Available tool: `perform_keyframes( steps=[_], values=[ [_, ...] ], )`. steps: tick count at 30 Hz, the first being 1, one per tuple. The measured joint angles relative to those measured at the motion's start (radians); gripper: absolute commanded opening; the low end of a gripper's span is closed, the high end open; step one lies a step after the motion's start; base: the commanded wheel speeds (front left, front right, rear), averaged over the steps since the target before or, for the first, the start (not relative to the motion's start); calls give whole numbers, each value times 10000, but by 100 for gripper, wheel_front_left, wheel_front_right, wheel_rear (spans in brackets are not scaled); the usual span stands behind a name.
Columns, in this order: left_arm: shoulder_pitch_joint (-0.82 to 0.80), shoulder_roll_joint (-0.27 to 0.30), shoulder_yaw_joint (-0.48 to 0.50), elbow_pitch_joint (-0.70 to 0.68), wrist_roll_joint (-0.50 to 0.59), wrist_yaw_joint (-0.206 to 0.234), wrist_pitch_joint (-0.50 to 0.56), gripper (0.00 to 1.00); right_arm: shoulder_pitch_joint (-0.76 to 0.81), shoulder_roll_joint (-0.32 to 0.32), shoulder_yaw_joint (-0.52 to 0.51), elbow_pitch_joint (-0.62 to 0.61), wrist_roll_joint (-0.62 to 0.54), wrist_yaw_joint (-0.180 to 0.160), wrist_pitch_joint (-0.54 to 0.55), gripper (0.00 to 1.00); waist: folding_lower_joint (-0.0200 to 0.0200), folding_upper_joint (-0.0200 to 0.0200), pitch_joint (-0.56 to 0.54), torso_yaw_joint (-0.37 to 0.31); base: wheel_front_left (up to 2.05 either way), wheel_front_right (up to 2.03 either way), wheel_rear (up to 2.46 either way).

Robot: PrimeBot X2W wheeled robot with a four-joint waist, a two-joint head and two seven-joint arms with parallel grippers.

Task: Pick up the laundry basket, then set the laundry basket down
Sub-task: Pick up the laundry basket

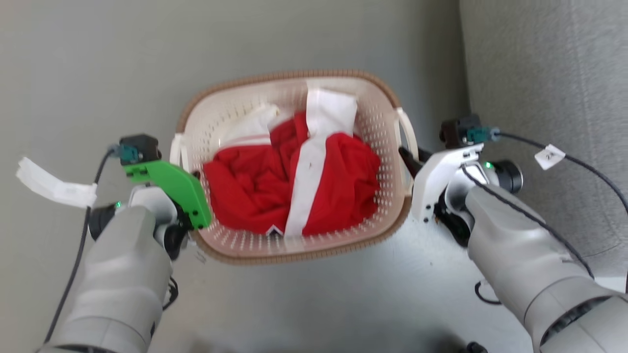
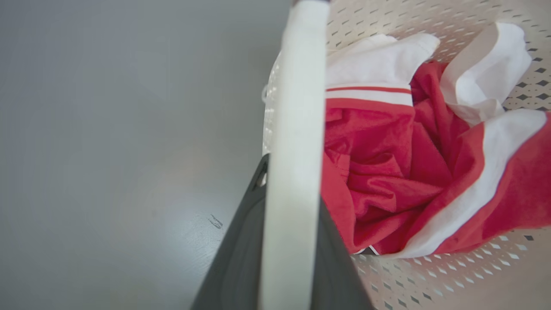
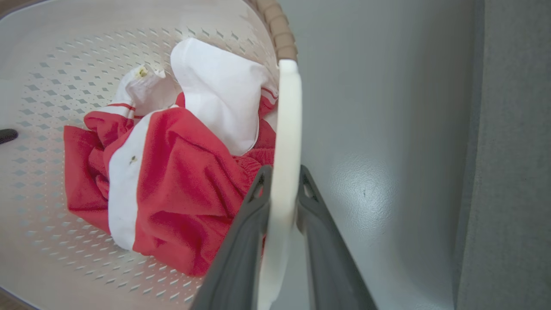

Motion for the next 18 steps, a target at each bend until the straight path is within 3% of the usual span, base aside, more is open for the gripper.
perform_keyframes(
  steps=[18],
  values=[
    [1433,-102,-163,267,-677,0,1250,0,1431,71,405,23,911,35,1448,0,-1,0,-2699,-56,0,0,0]
  ],
)
